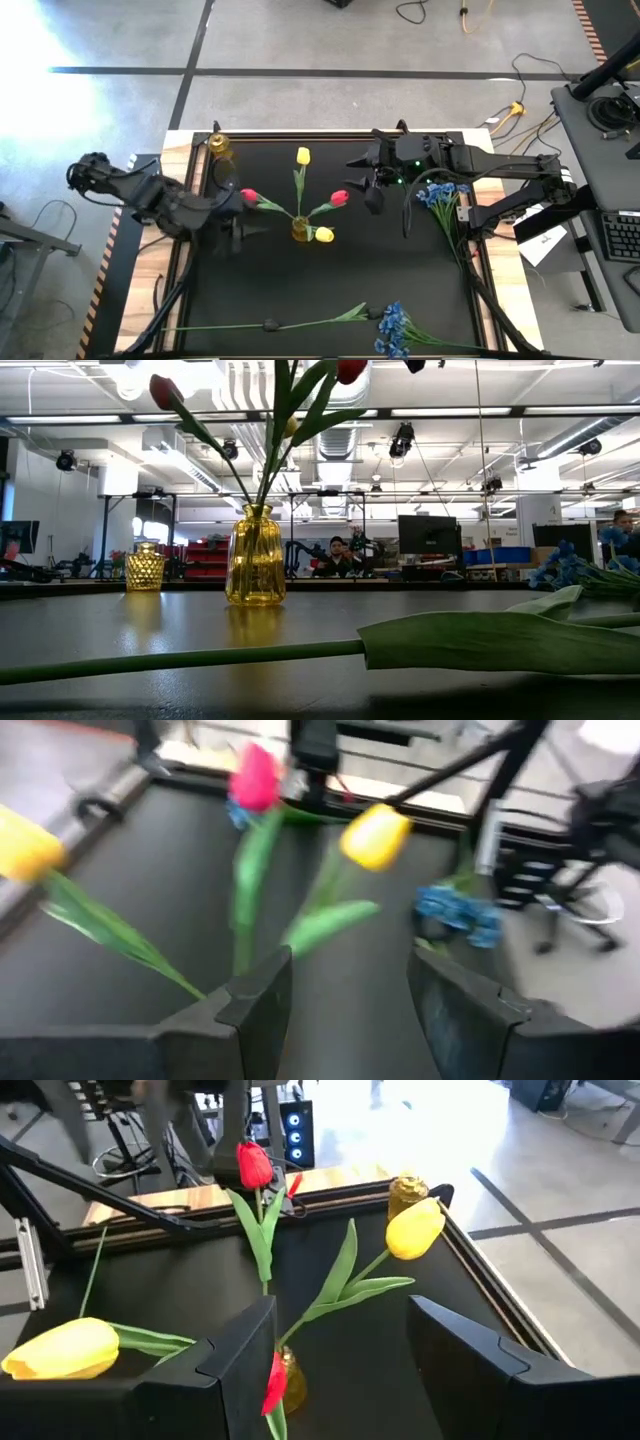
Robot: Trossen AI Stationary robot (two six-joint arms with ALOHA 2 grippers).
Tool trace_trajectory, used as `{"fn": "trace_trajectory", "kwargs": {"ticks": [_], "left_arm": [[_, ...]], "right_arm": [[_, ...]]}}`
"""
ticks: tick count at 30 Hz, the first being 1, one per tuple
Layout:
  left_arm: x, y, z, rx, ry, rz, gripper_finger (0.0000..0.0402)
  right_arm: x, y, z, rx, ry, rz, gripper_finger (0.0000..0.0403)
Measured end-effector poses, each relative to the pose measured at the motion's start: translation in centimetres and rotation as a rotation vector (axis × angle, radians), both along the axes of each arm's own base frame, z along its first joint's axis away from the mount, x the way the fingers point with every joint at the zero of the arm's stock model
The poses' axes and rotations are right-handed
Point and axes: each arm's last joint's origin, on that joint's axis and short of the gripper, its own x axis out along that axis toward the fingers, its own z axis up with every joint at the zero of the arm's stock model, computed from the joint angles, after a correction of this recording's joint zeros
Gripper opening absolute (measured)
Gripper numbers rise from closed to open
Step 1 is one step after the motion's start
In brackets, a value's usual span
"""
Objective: Sort flowers into vase by color
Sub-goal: Put the left black tulip into the top vase
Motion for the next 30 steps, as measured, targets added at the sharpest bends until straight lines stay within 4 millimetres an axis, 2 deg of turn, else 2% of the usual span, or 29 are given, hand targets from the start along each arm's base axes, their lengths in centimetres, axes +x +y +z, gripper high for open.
{"fn": "trace_trajectory", "kwargs": {"ticks": [3,6,10,14,18,22,30], "left_arm": [[-0.5,-1.6,-0.1,-0.113,0.027,-0.014,0.0181],[-0.7,-3.7,-1.2,-0.242,0.097,-0.028,0.0175],[-0.7,-6.7,-3.8,-0.409,0.309,-0.029,0.0168],[-0.5,-9.9,-6.4,-0.464,0.543,-0.092,0.0161],[0.1,-12.3,-8.9,-0.454,0.722,-0.137,0.0159],[1.0,-13.9,-11.2,-0.367,0.801,-0.188,0.0159],[2.3,-16.7,-15.2,-0.237,0.839,-0.288,0.0159]], "right_arm": [[0.0,0.0,0.3,-0.027,-0.019,0.011,0.0215],[-0.4,0.0,1.0,-0.063,-0.065,0.023,0.0215],[-1.2,0.1,1.9,-0.091,-0.109,0.030,0.0215],[-2.3,0.7,2.8,-0.100,-0.141,0.051,0.0215],[-3.0,2.1,3.0,-0.085,-0.137,0.106,0.0215],[-3.5,3.8,2.0,0.027,-0.038,0.131,0.0215],[-4.9,7.3,-1.0,0.208,0.181,-0.041,0.0215]]}}
